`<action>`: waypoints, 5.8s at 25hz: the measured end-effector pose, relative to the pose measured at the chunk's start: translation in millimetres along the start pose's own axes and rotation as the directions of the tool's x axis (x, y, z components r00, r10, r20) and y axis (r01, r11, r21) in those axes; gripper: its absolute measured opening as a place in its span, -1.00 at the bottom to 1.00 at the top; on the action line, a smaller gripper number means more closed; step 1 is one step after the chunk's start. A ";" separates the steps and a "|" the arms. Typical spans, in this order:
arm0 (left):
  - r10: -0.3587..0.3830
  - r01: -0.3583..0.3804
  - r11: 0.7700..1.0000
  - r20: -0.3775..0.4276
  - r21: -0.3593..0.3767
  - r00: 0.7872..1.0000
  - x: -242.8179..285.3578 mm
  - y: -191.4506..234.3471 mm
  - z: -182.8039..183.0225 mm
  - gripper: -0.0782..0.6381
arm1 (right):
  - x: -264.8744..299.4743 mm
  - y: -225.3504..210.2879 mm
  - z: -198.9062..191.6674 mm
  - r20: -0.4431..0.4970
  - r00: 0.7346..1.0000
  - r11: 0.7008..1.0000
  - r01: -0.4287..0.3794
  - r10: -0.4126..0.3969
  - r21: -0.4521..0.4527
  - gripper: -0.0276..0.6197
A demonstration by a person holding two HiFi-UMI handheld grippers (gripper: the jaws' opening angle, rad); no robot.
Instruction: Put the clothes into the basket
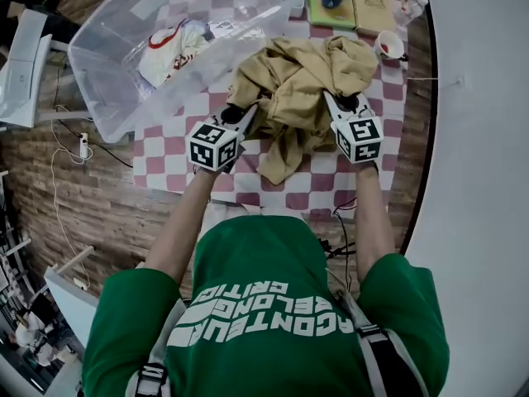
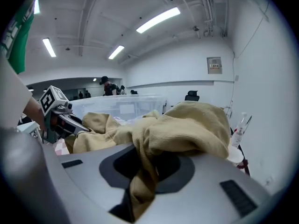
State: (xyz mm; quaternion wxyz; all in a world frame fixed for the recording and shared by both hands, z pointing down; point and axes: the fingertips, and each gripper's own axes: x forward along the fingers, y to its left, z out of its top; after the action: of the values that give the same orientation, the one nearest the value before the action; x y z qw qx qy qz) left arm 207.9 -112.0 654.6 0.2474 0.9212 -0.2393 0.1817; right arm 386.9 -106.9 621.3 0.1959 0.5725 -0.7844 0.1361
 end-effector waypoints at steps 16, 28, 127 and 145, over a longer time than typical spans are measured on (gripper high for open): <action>-0.300 0.244 0.937 0.216 0.251 0.929 -38.3 -67.8 167.2 -0.65 | -114.1 -33.7 151.9 0.280 0.909 0.948 0.319 -0.310 0.015 -0.69; -0.420 0.278 0.872 0.324 0.403 0.848 -59.3 -85.7 293.0 -0.65 | -153.1 -39.2 249.1 0.446 0.786 0.892 0.446 -0.427 0.069 -0.70; 0.347 -0.336 0.930 0.057 -0.149 0.936 -138.2 401.0 168.3 -0.65 | 362.8 120.7 200.0 -0.401 0.893 0.971 -0.237 0.202 -0.039 -0.70; 0.417 -0.424 0.904 -0.099 -0.059 0.904 -107.4 428.1 122.0 -0.62 | 395.3 128.5 129.8 -0.545 0.809 0.961 -0.274 0.220 -0.018 -0.65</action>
State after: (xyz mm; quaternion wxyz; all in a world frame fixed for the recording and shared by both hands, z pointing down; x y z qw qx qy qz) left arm -81.0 -467.3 664.7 0.2484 0.8289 -0.4286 0.2597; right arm 139.1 -458.3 690.8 0.4156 0.3942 -0.7713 0.2774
